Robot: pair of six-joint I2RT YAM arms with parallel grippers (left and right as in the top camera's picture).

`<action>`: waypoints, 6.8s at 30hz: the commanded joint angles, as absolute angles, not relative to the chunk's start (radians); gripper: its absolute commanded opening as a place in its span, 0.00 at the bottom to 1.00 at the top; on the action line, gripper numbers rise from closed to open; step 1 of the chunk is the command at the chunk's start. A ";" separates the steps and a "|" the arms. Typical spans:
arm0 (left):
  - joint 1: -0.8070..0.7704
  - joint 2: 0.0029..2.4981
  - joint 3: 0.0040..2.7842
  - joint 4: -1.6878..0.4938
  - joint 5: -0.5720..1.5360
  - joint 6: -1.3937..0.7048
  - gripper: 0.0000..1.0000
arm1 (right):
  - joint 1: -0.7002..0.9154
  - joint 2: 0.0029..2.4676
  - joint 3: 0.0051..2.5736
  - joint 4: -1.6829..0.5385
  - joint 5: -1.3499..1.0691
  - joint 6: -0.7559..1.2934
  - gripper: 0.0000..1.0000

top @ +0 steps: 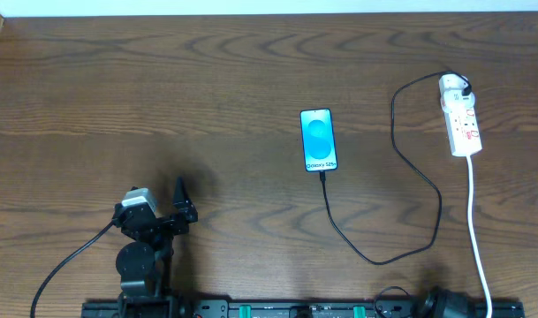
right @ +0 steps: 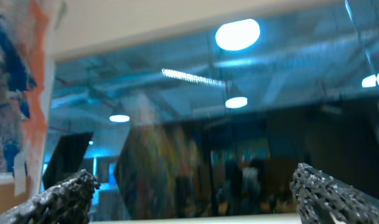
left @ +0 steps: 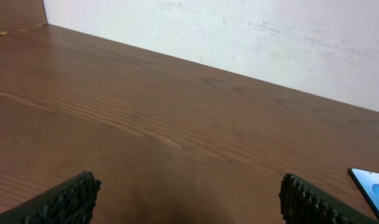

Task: Plug charger to phone and switch on socket

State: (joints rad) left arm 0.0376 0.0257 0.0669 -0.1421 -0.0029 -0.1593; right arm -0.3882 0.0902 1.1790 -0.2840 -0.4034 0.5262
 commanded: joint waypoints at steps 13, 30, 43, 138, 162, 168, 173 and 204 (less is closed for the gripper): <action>0.040 0.031 0.050 -0.174 -0.009 -0.150 0.93 | -0.393 0.080 0.766 -0.302 -0.389 0.556 0.99; 0.040 0.031 0.050 -0.174 -0.009 -0.150 0.93 | -0.393 0.080 0.672 -0.368 -0.279 0.556 0.99; 0.040 0.031 0.050 -0.174 -0.009 -0.150 0.94 | -0.330 0.080 0.598 -0.382 -0.296 0.556 0.99; 0.040 0.023 0.050 -0.174 -0.009 -0.150 0.93 | -0.044 0.006 0.005 -0.074 0.017 0.358 0.99; 0.041 0.001 0.004 -0.067 0.086 -0.051 0.94 | -0.044 0.006 0.005 -0.074 0.017 0.358 0.99; 0.041 0.001 0.004 -0.067 0.096 0.044 0.94 | -0.044 0.006 0.005 -0.074 0.017 0.358 0.99; 0.041 0.001 0.004 -0.066 0.104 0.075 0.93 | -0.044 0.006 0.005 -0.074 0.017 0.358 0.99; 0.041 0.004 0.004 -0.065 0.093 0.075 0.93 | -0.044 0.006 0.005 -0.074 0.017 0.358 0.99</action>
State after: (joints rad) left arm 0.0376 0.0101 0.0223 -0.0330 0.0727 0.0574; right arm -0.0502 0.0120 0.0067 -0.0704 0.0010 0.3737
